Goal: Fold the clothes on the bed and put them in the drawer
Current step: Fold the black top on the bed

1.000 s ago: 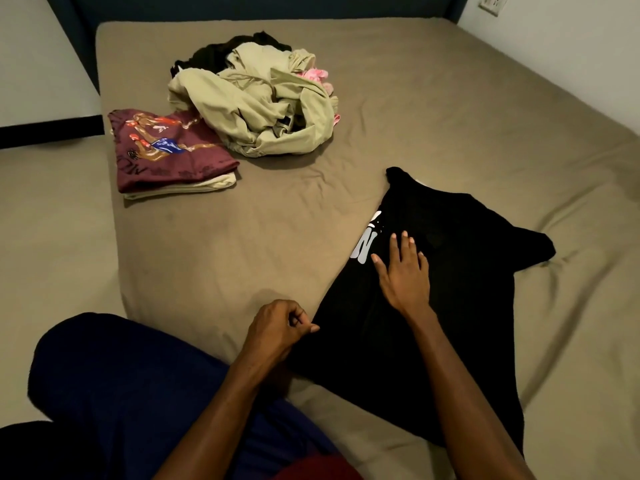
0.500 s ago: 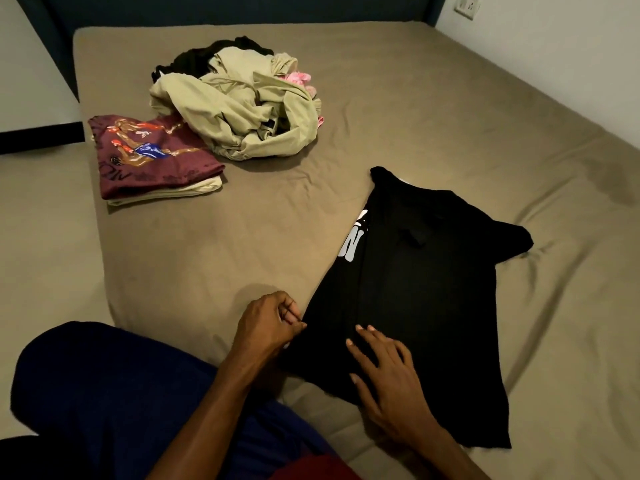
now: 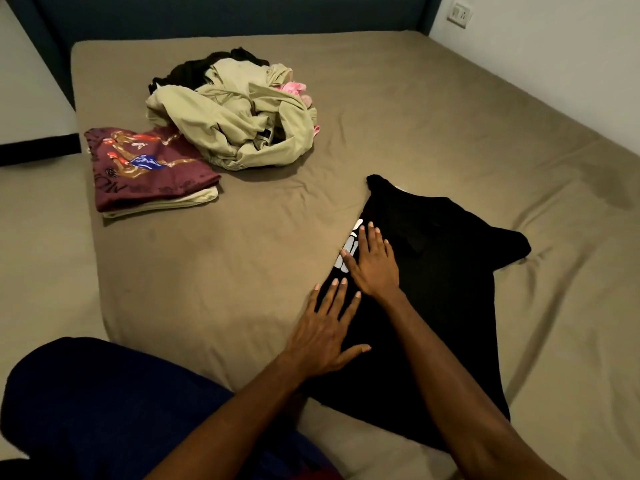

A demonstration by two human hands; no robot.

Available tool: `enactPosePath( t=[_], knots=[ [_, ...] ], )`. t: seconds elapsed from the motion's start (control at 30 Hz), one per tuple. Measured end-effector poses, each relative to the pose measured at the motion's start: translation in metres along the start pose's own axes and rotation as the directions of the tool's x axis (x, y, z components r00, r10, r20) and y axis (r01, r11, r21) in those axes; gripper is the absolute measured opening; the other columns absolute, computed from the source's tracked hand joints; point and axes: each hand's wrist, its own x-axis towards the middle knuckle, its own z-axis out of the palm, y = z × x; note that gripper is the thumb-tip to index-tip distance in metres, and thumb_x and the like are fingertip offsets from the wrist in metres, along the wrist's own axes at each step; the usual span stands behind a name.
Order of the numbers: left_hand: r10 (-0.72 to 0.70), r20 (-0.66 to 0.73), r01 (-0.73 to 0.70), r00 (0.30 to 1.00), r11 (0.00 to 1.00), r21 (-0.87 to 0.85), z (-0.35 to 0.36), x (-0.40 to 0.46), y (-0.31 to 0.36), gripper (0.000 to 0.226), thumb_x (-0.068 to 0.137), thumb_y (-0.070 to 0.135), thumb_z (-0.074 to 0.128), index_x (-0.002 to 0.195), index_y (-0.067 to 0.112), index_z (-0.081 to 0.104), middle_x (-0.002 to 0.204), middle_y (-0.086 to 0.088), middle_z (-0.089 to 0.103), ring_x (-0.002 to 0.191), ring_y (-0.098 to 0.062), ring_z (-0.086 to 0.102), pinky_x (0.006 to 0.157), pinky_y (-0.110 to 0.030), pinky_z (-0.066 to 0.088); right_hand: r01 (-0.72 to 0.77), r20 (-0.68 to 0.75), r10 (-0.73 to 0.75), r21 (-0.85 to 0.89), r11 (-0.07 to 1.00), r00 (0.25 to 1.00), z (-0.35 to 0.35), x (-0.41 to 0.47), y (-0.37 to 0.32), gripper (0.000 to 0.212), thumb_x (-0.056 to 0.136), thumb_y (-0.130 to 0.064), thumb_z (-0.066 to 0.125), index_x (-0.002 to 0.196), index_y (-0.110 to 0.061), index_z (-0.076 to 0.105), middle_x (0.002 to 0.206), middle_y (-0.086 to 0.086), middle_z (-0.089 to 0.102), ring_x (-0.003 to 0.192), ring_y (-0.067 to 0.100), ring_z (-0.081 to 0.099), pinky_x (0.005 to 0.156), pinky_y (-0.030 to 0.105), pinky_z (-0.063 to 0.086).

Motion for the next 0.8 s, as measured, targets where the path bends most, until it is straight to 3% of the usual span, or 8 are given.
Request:
enactPosePath(
  t=[0.17, 0.3, 0.4, 0.47, 0.5, 0.6, 0.7, 0.8],
  knots=[
    [0.002, -0.027, -0.003, 1.0, 1.0, -0.025, -0.005, -0.016, 0.004, 0.105, 0.088, 0.088, 0.026, 0.164, 0.018, 0.005, 0.169, -0.02, 0.003, 0.158, -0.033, -0.003, 0.122, -0.063, 0.01, -0.074, -0.016, 0.073, -0.072, 0.995, 0.997, -0.007, 0.053, 0.029, 0.072, 0.108, -0.056, 0.016, 0.165, -0.011, 0.013, 0.173, 0.009, 0.008, 0.16, 0.024, 0.005, 0.129, 0.045, 0.005],
    [-0.031, 0.006, 0.031, 1.0, 0.997, -0.077, -0.009, -0.027, 0.0, 0.107, 0.084, 0.093, 0.026, 0.164, 0.026, 0.004, 0.171, -0.014, 0.001, 0.158, -0.028, -0.005, 0.125, -0.058, 0.005, -0.05, 0.035, 0.054, -0.105, 0.993, 0.998, -0.024, 0.083, 0.063, 0.067, 0.11, -0.051, 0.014, 0.165, -0.014, 0.011, 0.173, 0.004, 0.004, 0.16, 0.024, 0.004, 0.129, 0.045, 0.005],
    [-0.097, -0.096, 0.081, 0.991, 0.984, -0.158, -0.01, -0.027, 0.001, 0.076, 0.1, 0.074, 0.028, 0.16, 0.027, 0.029, 0.167, -0.012, 0.024, 0.157, -0.027, 0.014, 0.124, -0.053, 0.018, -0.073, -0.021, 0.072, -0.083, 0.994, 0.997, -0.036, 0.081, 0.06, 0.066, 0.11, -0.049, 0.019, 0.164, -0.011, 0.018, 0.172, 0.015, 0.009, 0.159, 0.03, 0.01, 0.128, 0.047, 0.009],
    [-0.126, -0.217, 0.092, 0.968, 0.983, -0.156, -0.011, -0.012, -0.002, 0.056, 0.106, 0.05, 0.038, 0.149, 0.017, 0.05, 0.156, -0.011, 0.045, 0.15, -0.028, 0.033, 0.117, -0.052, 0.033, -0.08, -0.114, 0.074, -0.052, 0.995, 0.991, -0.034, 0.059, 0.037, 0.067, 0.109, -0.046, 0.025, 0.161, -0.004, 0.026, 0.169, 0.022, 0.017, 0.157, 0.036, 0.018, 0.127, 0.049, 0.016],
    [-0.134, -0.238, 0.104, 0.962, 0.985, -0.137, -0.011, -0.001, -0.003, 0.053, 0.104, 0.042, 0.041, 0.147, 0.013, 0.052, 0.154, -0.011, 0.047, 0.149, -0.028, 0.035, 0.116, -0.051, 0.036, -0.061, -0.128, 0.06, -0.007, 0.998, 0.99, -0.026, 0.044, 0.022, 0.067, 0.108, -0.045, 0.028, 0.16, -0.003, 0.028, 0.168, 0.023, 0.018, 0.156, 0.036, 0.019, 0.126, 0.049, 0.017],
    [-0.136, -0.153, 0.119, 0.979, 0.986, -0.118, -0.011, 0.023, -0.002, 0.065, 0.102, 0.047, 0.04, 0.151, 0.004, 0.045, 0.16, -0.018, 0.038, 0.152, -0.03, 0.028, 0.123, -0.049, 0.027, 0.017, -0.041, -0.015, 0.054, 0.998, 0.999, 0.001, 0.002, -0.009, 0.075, 0.107, -0.056, 0.021, 0.163, -0.007, 0.021, 0.171, 0.013, 0.012, 0.159, 0.028, 0.01, 0.128, 0.043, 0.012],
    [-0.112, -0.06, 0.108, 0.992, 0.992, -0.072, -0.001, 0.014, -0.001, 0.092, 0.1, 0.071, 0.027, 0.16, 0.001, 0.022, 0.168, -0.019, 0.015, 0.158, -0.028, 0.006, 0.127, -0.051, 0.012, -0.024, -0.056, 0.021, -0.047, 0.999, 0.998, 0.01, 0.0, 0.013, 0.081, 0.102, -0.062, 0.005, 0.165, -0.012, 0.01, 0.173, 0.005, 0.006, 0.16, 0.02, 0.004, 0.129, 0.042, 0.006],
    [-0.093, 0.011, 0.093, 0.996, 0.994, -0.05, -0.004, -0.004, -0.002, 0.118, 0.085, 0.092, 0.023, 0.162, 0.003, 0.006, 0.17, -0.016, 0.0, 0.158, -0.025, -0.009, 0.127, -0.054, 0.005, -0.077, -0.039, 0.073, -0.122, 0.989, 0.997, 0.003, 0.018, 0.044, 0.077, 0.104, -0.06, 0.003, 0.165, -0.013, 0.007, 0.173, 0.005, 0.005, 0.16, 0.019, 0.002, 0.129, 0.043, 0.004]
  ],
)
